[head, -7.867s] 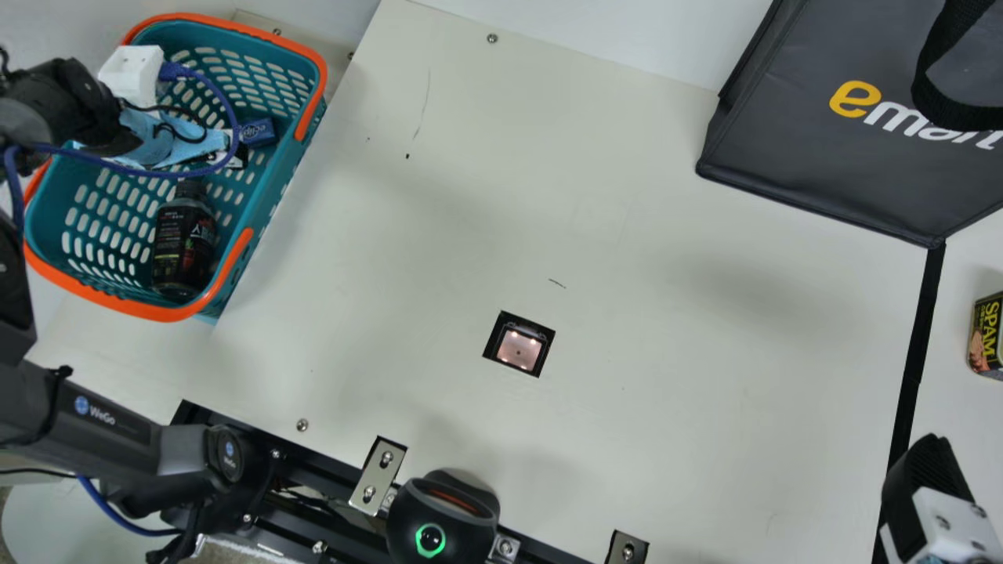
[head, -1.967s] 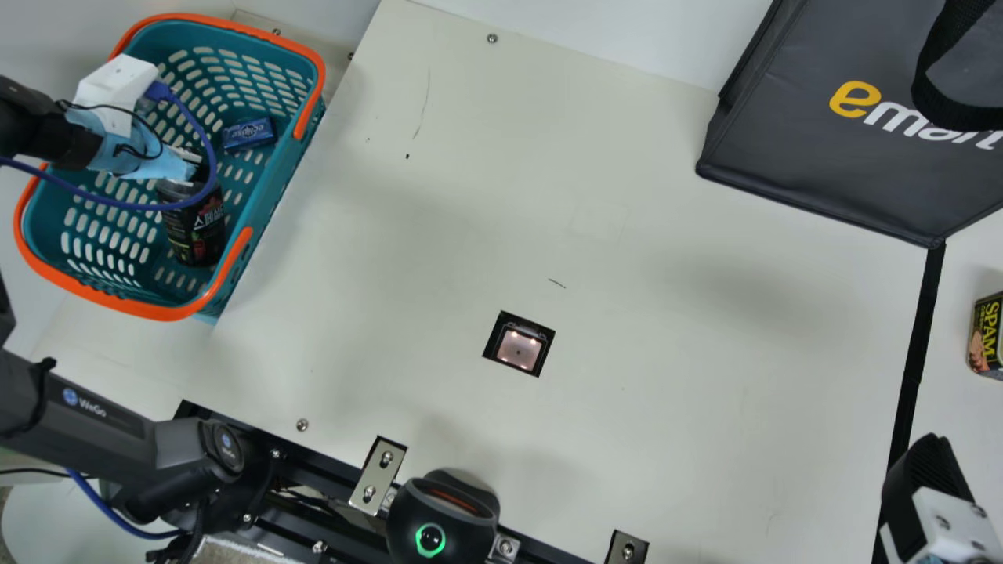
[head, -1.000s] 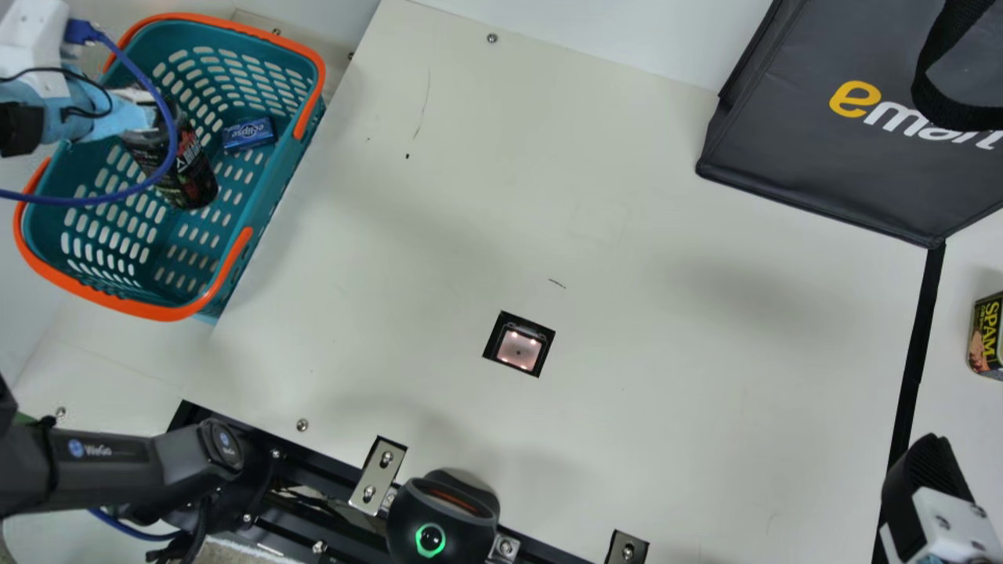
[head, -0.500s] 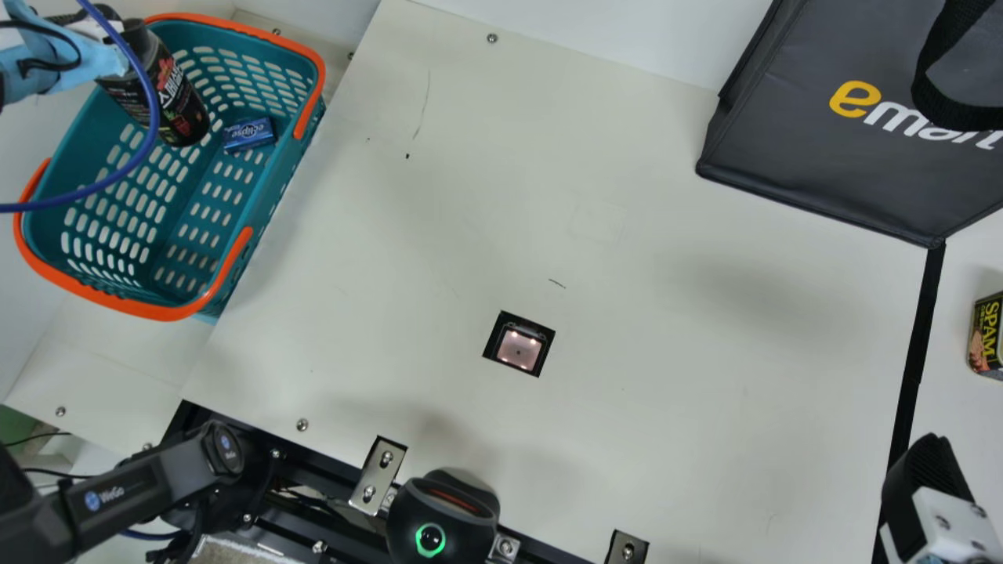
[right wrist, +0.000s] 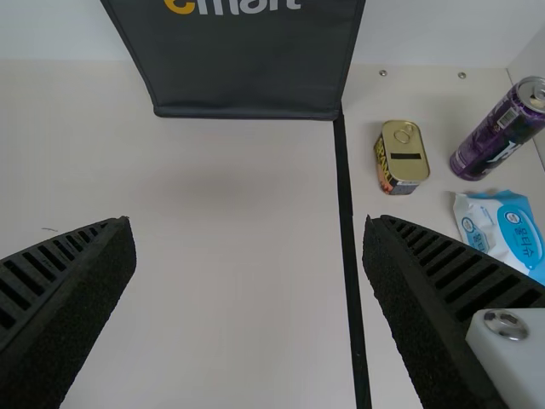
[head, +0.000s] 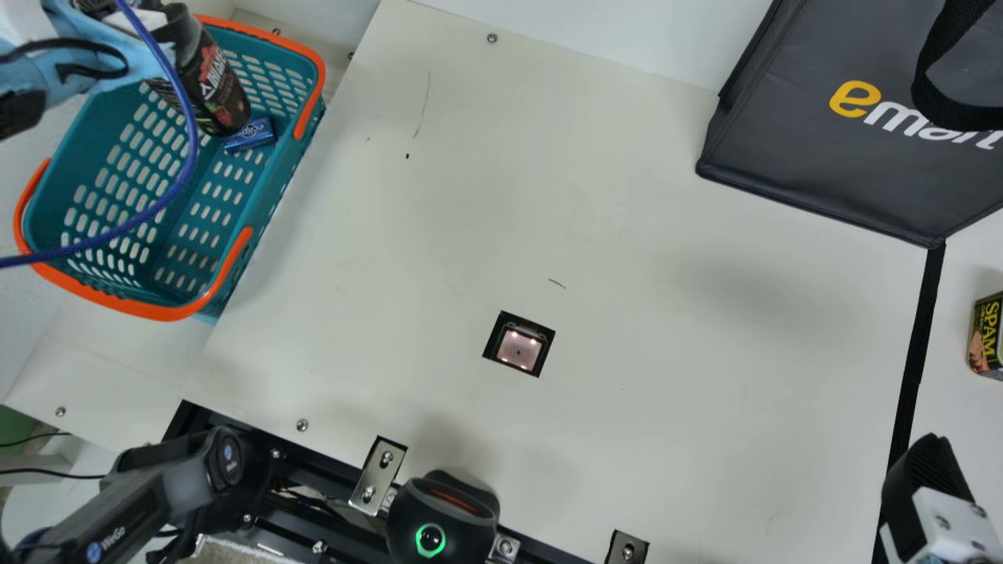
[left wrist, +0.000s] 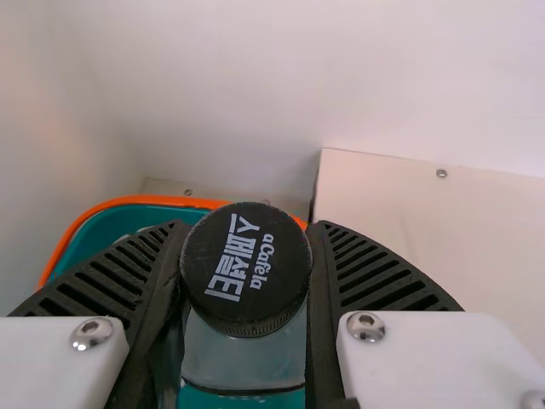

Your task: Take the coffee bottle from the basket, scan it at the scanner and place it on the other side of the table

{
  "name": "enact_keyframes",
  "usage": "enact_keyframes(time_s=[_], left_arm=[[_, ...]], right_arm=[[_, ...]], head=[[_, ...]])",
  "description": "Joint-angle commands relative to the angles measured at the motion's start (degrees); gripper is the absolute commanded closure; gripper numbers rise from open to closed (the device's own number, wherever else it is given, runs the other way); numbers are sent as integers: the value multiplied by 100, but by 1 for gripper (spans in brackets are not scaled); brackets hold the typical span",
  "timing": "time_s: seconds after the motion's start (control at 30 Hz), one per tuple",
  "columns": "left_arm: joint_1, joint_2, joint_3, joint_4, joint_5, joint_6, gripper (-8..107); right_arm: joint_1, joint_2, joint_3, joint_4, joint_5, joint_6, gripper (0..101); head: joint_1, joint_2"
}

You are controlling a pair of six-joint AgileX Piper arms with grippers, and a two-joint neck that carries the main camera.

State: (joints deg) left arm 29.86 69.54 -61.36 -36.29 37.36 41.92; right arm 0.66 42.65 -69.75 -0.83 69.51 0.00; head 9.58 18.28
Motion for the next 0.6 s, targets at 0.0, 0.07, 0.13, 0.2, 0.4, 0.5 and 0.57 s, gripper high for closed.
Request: enact_keyframes(time_s=[0.0, 0.07, 0.13, 0.2, 0.4, 0.5, 0.57], left_arm=[[-327, -79, 79, 186, -116, -328, 107], [-569, -158, 165, 358, -225, -566, 107], [-805, -217, 249, 531, -331, -804, 107], [-1046, -265, 345, 720, -452, -1061, 107], [-1663, -327, 660, 1221, -793, -1769, 107], [-1917, -342, 839, 1450, -979, -2086, 107], [-2061, -346, 962, 1593, -1100, -2280, 107]], right_arm=[[0, 0, 0, 0, 0, 0, 6], [0, 0, 0, 0, 0, 0, 6], [0, 0, 0, 0, 6, 0, 6], [0, 0, 0, 0, 0, 0, 6], [0, 0, 0, 0, 0, 0, 6], [0, 0, 0, 0, 0, 0, 6], [0, 0, 0, 0, 0, 0, 6]], head=[[-166, 14], [-166, 14], [-166, 14], [-166, 14], [-166, 14], [-166, 14], [-166, 14]])
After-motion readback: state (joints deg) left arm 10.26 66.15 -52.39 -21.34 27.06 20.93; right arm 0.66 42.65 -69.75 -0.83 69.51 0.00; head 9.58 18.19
